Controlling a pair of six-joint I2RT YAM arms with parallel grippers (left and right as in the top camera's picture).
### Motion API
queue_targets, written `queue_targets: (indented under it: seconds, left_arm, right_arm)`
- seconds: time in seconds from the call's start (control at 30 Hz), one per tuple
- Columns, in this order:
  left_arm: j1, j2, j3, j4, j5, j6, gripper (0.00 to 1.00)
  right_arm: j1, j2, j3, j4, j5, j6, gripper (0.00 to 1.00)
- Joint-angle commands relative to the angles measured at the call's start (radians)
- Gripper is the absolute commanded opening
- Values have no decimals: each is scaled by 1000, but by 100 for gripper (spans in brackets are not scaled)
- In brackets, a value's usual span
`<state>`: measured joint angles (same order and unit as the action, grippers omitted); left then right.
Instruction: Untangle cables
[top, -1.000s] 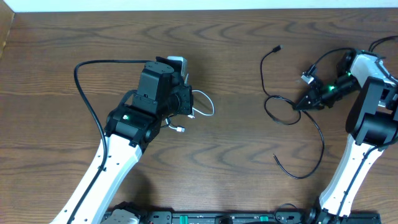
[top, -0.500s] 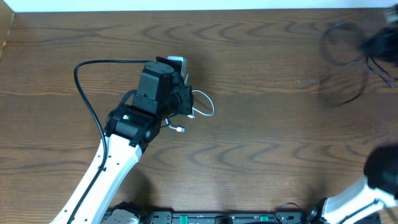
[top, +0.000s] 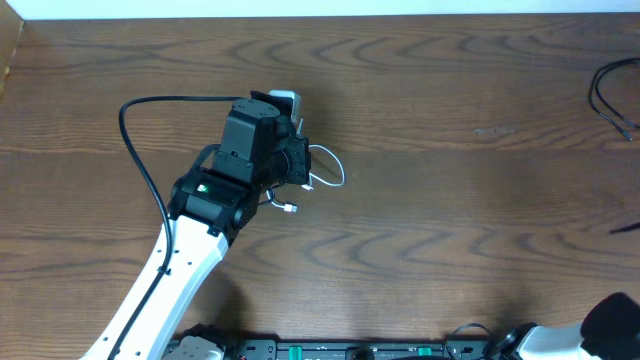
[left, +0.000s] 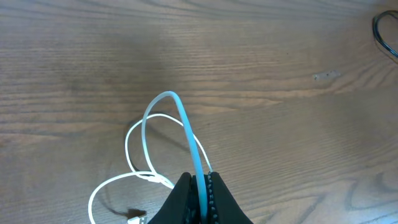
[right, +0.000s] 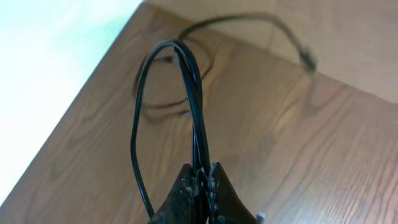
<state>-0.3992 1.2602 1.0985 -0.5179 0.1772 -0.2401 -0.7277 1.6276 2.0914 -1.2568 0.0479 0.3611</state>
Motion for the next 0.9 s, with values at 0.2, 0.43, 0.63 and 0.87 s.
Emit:
queue_targets:
  seconds: [0.2,0.43,0.63,0.87]
  left_arm:
    - [4,-5,19,3,-6,-9,7]
    - [4,-5,19,10,-6,-9,7]
    - [2,-5,32,71,51,-10,8]
    - [2,-5,157,112,123,-53,7]
  right_arm:
    - [-15,214,-11,97,121,89,1]
    - [-15,351,-11,88,162,118,9]
    - [-15,353,-11,83,-88,55,99]
    - [-3,261,-10,77,-636,-192,99]
